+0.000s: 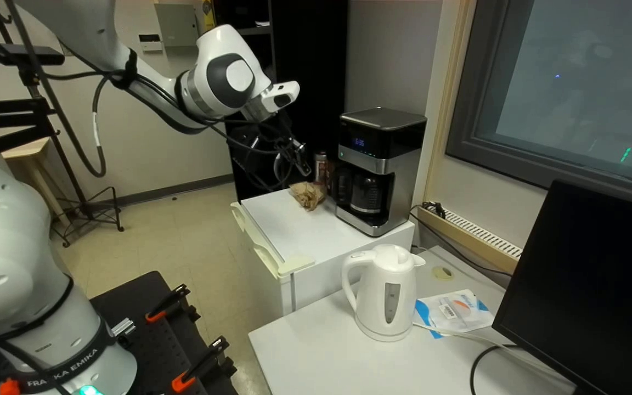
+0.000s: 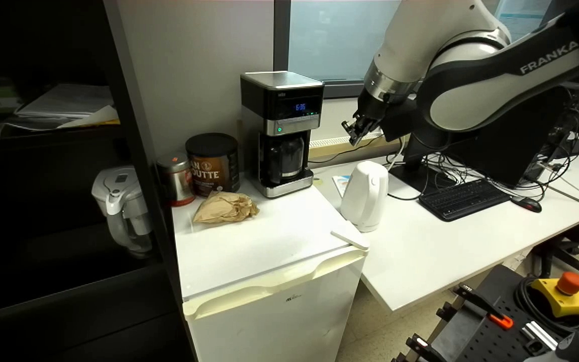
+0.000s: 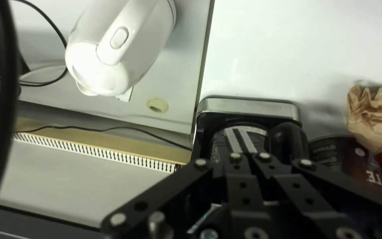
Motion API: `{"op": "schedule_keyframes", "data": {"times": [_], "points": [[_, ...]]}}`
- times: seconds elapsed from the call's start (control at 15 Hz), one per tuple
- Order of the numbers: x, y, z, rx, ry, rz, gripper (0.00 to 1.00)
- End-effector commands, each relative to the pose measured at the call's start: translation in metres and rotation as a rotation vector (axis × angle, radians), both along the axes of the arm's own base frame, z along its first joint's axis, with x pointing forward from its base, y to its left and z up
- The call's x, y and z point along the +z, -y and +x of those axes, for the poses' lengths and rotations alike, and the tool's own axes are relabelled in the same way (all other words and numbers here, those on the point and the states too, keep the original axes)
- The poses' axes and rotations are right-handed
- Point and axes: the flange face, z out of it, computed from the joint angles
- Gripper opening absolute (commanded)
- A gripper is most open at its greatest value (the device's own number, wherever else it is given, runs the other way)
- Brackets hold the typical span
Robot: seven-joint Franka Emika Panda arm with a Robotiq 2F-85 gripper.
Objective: Press a button on the coffee maker
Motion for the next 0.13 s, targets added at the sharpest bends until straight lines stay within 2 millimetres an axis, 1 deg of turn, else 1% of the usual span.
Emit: {"op": "schedule_keyframes", "data": {"times": [0.0,0.07], "points": [[0.0113,-0.0091,-0.0325,0.003,-0.063,-0.006,0.0],[0.0133,-0.0109,-0.0377,0.002,-0.076,-0.008,0.0]]}}
